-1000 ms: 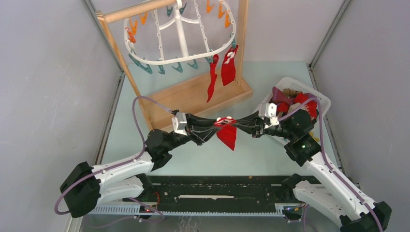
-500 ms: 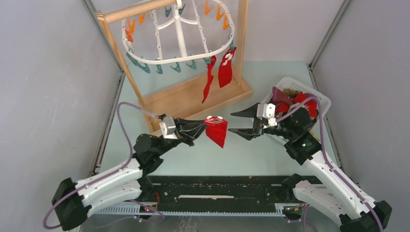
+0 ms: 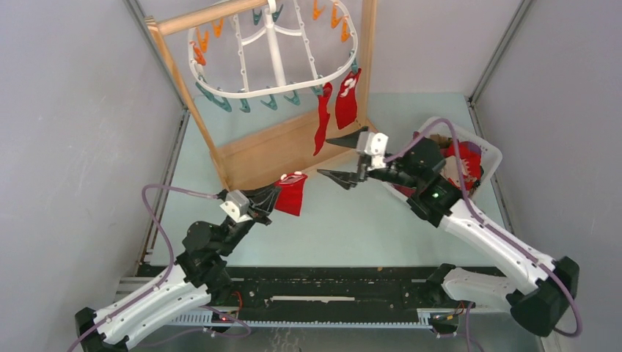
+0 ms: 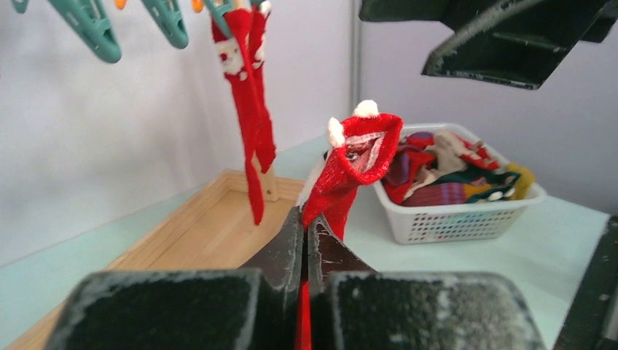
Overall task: Clip the socks to the hanger
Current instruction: Pick up the sock from the bin, then open the clamp at the hanger.
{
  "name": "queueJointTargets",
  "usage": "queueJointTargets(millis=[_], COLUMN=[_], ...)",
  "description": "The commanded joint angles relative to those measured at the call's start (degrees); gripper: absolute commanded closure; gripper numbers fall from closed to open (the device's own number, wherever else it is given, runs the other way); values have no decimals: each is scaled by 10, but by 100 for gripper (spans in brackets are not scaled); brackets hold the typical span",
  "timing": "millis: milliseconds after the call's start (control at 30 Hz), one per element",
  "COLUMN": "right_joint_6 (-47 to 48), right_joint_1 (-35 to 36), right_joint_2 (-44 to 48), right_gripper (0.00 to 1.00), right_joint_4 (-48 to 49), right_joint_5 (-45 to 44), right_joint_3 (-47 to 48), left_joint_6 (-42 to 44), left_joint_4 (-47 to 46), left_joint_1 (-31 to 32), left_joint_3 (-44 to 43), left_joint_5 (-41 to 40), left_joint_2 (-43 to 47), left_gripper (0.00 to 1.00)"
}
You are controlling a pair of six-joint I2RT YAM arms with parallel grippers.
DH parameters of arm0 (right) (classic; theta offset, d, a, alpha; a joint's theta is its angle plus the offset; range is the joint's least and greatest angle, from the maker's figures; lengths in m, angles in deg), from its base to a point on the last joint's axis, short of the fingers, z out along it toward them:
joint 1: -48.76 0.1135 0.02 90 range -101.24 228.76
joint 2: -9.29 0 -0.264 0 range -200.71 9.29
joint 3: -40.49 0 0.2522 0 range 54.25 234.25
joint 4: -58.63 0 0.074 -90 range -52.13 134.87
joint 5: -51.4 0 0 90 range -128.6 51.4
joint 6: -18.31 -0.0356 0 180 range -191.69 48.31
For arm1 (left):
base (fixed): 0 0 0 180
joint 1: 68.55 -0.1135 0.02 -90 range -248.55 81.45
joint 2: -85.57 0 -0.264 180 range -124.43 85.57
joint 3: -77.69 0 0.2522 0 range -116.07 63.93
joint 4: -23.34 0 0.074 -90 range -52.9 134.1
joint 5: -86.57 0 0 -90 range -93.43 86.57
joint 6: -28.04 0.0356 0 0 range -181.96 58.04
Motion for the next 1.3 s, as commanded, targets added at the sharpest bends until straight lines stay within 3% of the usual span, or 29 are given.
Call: queueJointTargets(millis=[0,200,567,1267], right_joint_6=[-30,-30,-25,-61], right_joint_1=[56,95,110,79], right_joint_2=[-47,-116,-198,-289], right_gripper=[24,27,27,29], right_joint_4=[93,192,243,310], right_joint_5=[-161,-251,-359,-384], right_joint_3=[40,55,106,149], left_joint_6=[52,71,36,17], left_joint_4=[22,14,-31,-52], left_joint_1=[1,-4,-19,-52], left_joint_3=[11,9,17,1], left_joint_5=[-56,-59,-52,-50], left_joint_2=[4,-17,-43,-83], left_gripper=[100,100,100,100])
